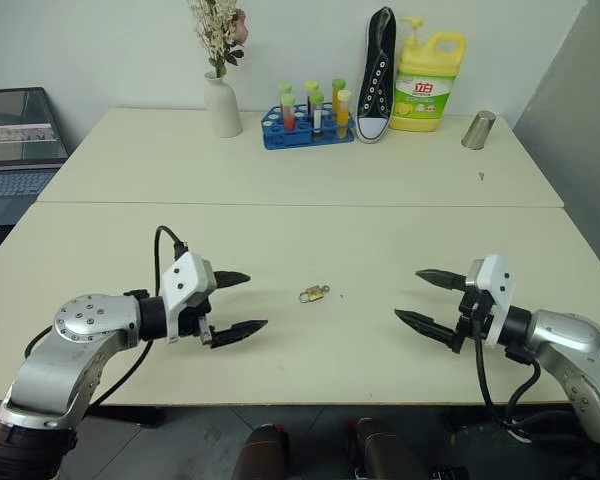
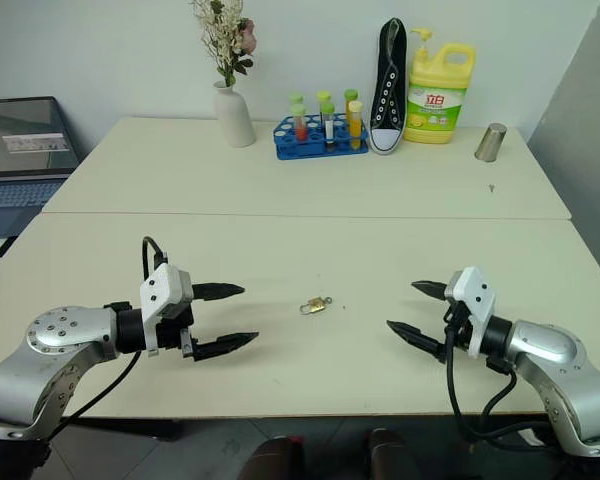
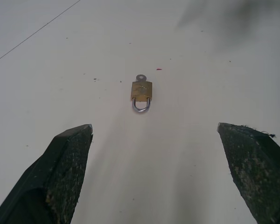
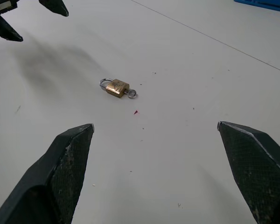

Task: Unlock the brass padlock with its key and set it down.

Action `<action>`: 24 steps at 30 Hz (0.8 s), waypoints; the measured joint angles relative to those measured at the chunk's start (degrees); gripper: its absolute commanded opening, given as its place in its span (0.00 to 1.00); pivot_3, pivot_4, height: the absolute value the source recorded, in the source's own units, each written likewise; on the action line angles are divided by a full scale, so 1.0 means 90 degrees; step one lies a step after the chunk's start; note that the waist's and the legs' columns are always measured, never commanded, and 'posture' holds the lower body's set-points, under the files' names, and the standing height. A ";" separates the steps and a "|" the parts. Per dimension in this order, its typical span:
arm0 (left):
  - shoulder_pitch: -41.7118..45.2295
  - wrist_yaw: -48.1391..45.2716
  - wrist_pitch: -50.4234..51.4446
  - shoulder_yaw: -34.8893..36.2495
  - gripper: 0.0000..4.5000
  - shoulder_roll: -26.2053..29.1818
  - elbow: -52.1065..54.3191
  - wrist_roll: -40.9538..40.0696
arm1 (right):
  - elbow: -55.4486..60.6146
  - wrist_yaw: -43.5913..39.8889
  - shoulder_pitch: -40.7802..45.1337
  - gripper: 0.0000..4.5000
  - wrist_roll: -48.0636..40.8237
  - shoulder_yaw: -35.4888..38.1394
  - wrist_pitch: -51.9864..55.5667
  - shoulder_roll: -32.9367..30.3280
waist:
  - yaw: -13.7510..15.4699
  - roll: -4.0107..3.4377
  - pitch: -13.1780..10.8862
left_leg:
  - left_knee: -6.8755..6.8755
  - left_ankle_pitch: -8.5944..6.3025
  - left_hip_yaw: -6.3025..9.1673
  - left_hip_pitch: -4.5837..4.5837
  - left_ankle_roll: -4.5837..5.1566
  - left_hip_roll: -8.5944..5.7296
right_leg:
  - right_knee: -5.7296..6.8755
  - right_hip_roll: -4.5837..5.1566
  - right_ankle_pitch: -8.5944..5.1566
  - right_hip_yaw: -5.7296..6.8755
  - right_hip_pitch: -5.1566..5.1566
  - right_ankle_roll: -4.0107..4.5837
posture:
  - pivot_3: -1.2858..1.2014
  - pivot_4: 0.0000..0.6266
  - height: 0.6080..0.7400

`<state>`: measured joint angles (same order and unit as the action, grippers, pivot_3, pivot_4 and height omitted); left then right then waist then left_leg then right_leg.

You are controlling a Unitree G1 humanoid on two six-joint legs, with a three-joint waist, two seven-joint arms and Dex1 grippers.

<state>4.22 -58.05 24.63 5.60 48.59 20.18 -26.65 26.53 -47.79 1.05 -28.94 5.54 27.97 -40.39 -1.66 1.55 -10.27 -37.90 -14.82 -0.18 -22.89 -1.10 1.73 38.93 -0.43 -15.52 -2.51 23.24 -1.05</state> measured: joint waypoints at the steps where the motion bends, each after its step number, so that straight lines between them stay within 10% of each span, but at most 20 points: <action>1: -0.0007 -0.0001 0.0008 0.0000 1.00 -0.0001 0.0000 -0.0008 | -0.0002 -0.0015 -0.0002 0.99 0.0006 -0.0003 -0.0006 0.0000 | 0.0000 0.0000 0.0000 | 0.0000 0.0000 0.0000 0.0000 0.0000 0.0000 | 0.0000 0.0000 0.0000 0.0000 0.0000 0.0000 | 0.52 0.24 1.00; 24: 0.0302 0.0168 -0.0134 -0.0121 1.00 -0.0249 -0.0317 0.0227 | 0.0273 -0.0201 0.0028 0.99 -0.0095 -0.0259 0.0233 -0.0106 | 0.0002 0.0001 0.0000 | -0.0002 0.0000 0.0001 -0.0001 0.0000 -0.0002 | 0.0002 -0.0002 0.0000 0.0001 0.0000 0.0000 | 0.52 0.24 1.00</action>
<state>6.93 -56.53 23.42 4.51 46.35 17.33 -24.60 28.98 -49.59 1.31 -29.79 3.21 30.07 -41.35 -1.64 1.56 -10.27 -37.92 -14.82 -0.18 -22.89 -1.10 1.71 38.95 -0.45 -15.52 -2.50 23.24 -1.05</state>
